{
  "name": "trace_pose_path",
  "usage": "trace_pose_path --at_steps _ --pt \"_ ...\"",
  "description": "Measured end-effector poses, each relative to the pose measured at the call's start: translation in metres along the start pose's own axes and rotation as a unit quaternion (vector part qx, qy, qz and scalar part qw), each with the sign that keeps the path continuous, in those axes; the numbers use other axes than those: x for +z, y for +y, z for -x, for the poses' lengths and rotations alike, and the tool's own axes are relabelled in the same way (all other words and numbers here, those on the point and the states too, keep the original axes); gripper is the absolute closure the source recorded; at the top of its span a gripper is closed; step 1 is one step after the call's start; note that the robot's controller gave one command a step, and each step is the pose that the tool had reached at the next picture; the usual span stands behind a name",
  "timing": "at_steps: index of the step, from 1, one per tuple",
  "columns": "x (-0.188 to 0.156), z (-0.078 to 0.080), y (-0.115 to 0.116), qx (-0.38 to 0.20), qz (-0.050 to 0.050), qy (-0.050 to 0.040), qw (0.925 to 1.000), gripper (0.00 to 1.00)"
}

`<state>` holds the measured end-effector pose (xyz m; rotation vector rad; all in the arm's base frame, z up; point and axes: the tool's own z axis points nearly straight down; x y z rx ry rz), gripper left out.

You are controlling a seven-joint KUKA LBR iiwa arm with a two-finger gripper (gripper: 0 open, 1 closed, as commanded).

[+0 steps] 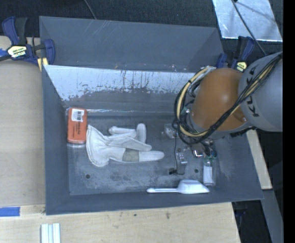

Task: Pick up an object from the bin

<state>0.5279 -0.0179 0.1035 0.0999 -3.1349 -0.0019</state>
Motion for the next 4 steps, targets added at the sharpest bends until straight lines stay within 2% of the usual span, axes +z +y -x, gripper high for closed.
trace_pose_path --at_steps 1,2,3,4 --pt "-0.029 0.025 0.02 0.015 -0.001 -0.0041 0.9999 0.0" --pt "-0.004 0.028 0.035 -0.028 -0.001 -0.0051 0.9996 0.0" --pt "0.016 0.046 0.058 -0.003 -0.001 -0.0046 1.0 0.0" --pt "0.032 0.055 0.099 -0.026 -0.001 -0.0047 0.9996 1.0"
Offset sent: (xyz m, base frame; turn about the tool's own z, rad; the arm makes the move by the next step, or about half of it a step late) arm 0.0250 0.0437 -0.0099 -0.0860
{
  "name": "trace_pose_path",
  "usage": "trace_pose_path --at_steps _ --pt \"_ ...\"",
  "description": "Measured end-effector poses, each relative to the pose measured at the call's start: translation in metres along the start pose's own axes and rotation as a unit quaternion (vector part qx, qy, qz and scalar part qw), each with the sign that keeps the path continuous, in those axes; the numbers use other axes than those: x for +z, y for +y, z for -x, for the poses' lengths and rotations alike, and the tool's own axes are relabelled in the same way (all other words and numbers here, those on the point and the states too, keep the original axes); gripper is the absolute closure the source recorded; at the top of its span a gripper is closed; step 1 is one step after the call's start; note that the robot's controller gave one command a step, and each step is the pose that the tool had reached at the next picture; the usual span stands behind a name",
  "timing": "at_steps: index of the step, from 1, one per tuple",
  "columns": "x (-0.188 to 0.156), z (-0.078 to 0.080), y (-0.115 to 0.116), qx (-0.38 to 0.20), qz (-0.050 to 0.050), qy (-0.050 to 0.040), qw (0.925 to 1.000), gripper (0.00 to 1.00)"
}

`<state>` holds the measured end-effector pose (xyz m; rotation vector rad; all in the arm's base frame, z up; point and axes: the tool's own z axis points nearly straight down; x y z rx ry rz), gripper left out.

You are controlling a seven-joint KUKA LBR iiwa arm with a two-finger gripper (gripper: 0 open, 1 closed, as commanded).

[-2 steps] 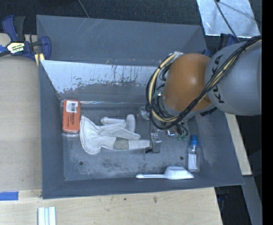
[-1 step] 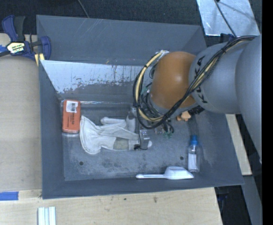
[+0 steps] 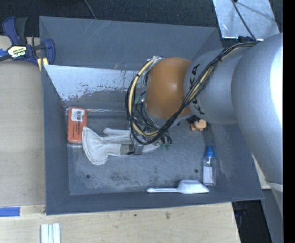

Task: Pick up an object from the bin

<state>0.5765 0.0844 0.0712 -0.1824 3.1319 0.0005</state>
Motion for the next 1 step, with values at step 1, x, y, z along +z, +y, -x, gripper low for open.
trace_pose_path --at_steps 1 --pt "0.0 0.0 0.0 0.0 0.0 0.0 1.0 1.0"
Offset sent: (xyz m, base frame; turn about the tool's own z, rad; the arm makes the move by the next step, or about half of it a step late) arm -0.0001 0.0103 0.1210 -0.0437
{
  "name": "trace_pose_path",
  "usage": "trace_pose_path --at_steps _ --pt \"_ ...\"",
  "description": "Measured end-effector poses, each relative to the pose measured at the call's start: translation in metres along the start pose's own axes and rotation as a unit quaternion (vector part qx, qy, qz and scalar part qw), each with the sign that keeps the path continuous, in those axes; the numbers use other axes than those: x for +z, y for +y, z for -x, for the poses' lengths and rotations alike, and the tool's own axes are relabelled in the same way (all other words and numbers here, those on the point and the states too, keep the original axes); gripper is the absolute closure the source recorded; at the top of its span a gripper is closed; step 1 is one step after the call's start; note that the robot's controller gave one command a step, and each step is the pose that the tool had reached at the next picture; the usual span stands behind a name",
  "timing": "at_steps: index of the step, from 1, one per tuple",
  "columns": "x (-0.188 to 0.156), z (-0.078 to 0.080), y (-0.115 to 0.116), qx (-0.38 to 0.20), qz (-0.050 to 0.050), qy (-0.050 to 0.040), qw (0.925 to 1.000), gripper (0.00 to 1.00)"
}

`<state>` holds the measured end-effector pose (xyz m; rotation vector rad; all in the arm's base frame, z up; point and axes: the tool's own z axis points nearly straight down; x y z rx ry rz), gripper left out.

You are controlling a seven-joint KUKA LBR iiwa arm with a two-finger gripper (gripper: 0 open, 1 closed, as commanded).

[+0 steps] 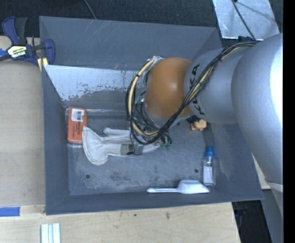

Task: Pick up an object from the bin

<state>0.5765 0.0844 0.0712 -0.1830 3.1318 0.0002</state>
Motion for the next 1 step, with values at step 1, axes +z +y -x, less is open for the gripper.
trace_pose_path --at_steps 1 --pt "-0.1211 0.0024 0.0093 -0.021 0.0 0.0009 0.9998 1.0"
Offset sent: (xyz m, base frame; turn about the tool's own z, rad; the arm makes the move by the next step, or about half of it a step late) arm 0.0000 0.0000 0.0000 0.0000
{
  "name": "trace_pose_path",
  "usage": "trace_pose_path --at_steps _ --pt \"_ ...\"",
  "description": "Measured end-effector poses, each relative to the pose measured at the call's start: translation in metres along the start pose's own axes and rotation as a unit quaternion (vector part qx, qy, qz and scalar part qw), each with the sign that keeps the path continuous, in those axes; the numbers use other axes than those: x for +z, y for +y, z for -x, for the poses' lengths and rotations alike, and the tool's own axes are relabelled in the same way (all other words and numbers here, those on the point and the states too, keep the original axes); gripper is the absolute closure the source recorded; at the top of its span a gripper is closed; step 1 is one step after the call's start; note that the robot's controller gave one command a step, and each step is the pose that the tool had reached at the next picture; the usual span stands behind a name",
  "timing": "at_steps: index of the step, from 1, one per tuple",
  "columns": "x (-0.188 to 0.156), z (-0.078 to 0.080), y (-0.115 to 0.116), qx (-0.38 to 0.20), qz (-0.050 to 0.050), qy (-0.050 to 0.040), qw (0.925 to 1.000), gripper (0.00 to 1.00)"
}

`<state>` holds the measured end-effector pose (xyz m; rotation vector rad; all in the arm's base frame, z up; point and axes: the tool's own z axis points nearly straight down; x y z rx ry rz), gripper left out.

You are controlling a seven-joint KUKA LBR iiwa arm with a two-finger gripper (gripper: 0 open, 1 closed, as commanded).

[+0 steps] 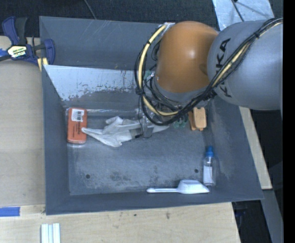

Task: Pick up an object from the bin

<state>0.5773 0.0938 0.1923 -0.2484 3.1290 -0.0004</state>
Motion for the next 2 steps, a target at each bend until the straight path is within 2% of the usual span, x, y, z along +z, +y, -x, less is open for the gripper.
trace_pose_path --at_steps 1,2 --pt "0.0 0.0 0.0 0.0 0.0 0.0 1.0 1.0" --pt "-0.052 0.021 0.003 0.004 0.0 0.0021 1.0 1.0"
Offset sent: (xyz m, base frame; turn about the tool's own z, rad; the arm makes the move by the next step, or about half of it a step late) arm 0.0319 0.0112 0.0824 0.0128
